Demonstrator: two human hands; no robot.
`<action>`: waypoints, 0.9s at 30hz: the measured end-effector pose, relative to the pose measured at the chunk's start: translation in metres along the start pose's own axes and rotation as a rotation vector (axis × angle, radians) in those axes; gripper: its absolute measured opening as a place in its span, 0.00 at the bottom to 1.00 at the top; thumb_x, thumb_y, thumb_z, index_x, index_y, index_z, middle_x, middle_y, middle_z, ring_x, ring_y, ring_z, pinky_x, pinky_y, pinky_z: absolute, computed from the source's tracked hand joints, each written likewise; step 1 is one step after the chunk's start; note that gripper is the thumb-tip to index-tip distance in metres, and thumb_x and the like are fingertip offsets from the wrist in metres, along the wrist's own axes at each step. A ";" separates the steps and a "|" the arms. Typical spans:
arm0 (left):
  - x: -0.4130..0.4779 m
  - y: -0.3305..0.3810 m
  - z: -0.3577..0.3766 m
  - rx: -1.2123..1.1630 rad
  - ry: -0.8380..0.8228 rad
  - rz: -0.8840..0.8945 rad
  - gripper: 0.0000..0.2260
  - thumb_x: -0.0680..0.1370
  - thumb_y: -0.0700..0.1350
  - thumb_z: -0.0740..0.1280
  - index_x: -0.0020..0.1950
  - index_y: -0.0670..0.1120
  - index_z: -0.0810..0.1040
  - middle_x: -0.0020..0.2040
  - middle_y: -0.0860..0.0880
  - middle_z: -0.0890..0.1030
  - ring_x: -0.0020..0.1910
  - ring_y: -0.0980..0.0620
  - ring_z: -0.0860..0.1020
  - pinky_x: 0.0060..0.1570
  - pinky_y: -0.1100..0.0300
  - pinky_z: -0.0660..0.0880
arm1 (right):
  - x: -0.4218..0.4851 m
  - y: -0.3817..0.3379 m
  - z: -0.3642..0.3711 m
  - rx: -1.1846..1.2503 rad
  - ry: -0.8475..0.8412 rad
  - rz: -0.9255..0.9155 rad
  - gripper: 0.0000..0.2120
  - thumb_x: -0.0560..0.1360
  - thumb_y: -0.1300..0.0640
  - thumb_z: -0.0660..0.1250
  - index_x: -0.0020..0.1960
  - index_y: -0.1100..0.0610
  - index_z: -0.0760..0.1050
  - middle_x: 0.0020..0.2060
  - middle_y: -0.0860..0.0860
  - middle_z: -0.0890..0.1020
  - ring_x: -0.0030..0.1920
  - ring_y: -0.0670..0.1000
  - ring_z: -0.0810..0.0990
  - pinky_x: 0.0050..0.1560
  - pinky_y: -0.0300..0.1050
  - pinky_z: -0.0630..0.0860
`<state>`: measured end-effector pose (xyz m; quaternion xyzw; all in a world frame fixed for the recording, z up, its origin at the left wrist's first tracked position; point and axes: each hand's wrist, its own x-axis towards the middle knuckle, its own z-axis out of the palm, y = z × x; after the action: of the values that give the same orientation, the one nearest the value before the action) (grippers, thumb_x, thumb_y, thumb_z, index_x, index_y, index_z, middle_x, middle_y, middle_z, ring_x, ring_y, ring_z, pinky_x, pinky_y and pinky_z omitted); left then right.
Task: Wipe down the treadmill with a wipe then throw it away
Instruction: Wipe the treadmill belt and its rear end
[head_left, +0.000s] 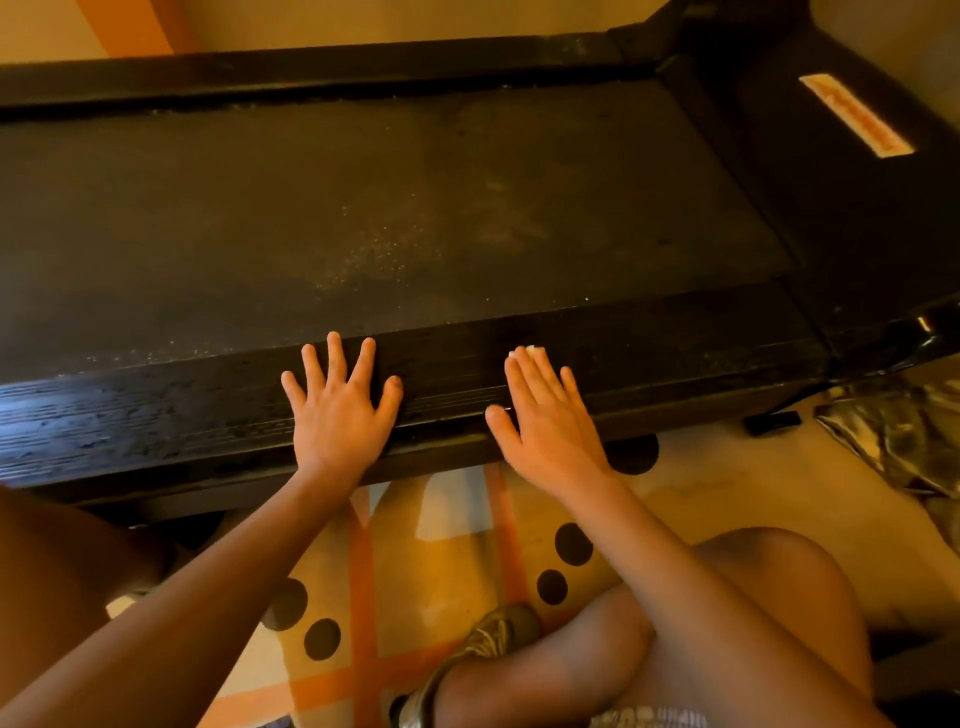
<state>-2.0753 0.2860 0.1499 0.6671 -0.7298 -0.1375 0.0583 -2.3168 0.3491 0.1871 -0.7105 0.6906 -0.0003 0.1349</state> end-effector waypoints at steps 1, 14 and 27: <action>0.000 -0.001 0.001 -0.003 0.003 0.003 0.32 0.83 0.66 0.46 0.84 0.55 0.50 0.84 0.44 0.47 0.82 0.37 0.43 0.78 0.34 0.44 | -0.011 0.001 0.002 -0.014 -0.008 -0.002 0.33 0.85 0.38 0.41 0.84 0.52 0.40 0.83 0.49 0.41 0.81 0.48 0.35 0.81 0.52 0.36; 0.001 -0.002 0.000 -0.007 -0.010 -0.015 0.32 0.83 0.66 0.47 0.84 0.55 0.49 0.84 0.45 0.46 0.82 0.38 0.43 0.78 0.35 0.43 | 0.016 -0.008 0.002 0.050 0.030 0.046 0.33 0.85 0.38 0.42 0.84 0.54 0.43 0.83 0.51 0.44 0.82 0.50 0.37 0.81 0.54 0.36; 0.000 -0.003 -0.002 -0.047 0.001 -0.023 0.33 0.82 0.67 0.47 0.84 0.55 0.51 0.84 0.45 0.47 0.82 0.39 0.43 0.78 0.35 0.43 | 0.030 0.001 -0.002 0.034 0.007 0.010 0.32 0.86 0.39 0.42 0.84 0.54 0.42 0.83 0.50 0.43 0.82 0.50 0.36 0.80 0.52 0.34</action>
<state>-2.0722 0.2861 0.1507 0.6741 -0.7185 -0.1550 0.0725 -2.3163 0.3197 0.1833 -0.7045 0.6947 -0.0137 0.1445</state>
